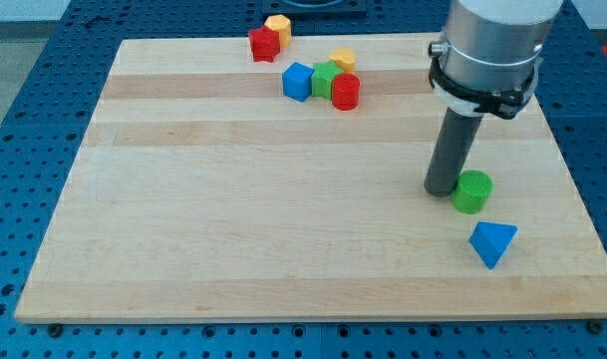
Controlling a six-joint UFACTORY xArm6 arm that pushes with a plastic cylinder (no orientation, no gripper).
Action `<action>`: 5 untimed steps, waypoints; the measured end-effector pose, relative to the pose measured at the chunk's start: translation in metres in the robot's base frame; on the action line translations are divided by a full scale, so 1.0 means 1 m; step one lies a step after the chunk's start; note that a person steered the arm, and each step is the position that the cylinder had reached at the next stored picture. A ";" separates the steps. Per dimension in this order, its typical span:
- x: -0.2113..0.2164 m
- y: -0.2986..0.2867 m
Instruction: Slide the green circle closer to the blue triangle
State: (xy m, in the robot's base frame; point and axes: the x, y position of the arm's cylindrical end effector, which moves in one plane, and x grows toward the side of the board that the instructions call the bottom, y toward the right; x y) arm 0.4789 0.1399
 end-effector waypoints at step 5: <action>0.009 0.046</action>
